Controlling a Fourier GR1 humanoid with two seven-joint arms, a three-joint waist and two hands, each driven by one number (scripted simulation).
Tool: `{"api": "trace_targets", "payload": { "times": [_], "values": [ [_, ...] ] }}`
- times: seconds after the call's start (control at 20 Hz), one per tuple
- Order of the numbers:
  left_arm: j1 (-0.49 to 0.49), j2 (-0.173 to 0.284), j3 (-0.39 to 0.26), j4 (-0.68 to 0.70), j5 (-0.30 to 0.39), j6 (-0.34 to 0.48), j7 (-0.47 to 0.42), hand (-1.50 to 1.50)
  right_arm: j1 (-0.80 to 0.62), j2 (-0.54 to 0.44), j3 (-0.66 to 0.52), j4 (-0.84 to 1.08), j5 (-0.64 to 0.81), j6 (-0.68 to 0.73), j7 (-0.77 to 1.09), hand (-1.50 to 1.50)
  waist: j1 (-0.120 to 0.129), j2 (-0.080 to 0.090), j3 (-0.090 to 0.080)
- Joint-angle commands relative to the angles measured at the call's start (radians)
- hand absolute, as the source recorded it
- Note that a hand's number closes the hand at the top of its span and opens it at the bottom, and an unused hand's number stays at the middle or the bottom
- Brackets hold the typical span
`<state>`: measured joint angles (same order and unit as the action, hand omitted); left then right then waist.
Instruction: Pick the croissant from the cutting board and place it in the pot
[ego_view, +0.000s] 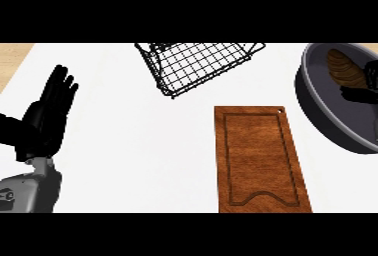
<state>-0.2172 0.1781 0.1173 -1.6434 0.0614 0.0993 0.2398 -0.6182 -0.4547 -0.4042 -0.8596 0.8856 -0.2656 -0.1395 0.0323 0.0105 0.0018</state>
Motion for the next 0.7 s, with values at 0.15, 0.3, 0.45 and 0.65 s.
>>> {"api": "trace_targets", "payload": {
  "times": [0.15, 0.3, 0.45, 0.65],
  "values": [
    [-0.029, -0.002, 0.003, 0.041, -0.012, 0.006, -0.016, 0.0, -0.114, -0.031, -0.084, 0.321, -0.12, 0.092, -0.127, -1.5, 0.003, 0.004, 0.001],
    [-0.012, -0.004, 0.008, 0.03, -0.006, 0.004, -0.02, 0.0, -0.135, -0.035, -0.099, 0.396, -0.159, 0.154, -0.207, -1.5, 0.003, 0.003, 0.001],
    [-0.06, 0.005, 0.009, 0.038, -0.008, 0.009, 0.013, 0.0, -0.163, -0.023, -0.175, 0.406, -0.265, 0.209, -0.302, -1.5, -0.004, 0.005, 0.002],
    [-0.002, 0.003, 0.0, -0.029, -0.003, 0.003, 0.033, 0.0, -0.17, -0.057, -0.297, 0.434, -0.4, 0.262, -0.377, -1.5, -0.002, 0.0, 0.002]
  ]
}}
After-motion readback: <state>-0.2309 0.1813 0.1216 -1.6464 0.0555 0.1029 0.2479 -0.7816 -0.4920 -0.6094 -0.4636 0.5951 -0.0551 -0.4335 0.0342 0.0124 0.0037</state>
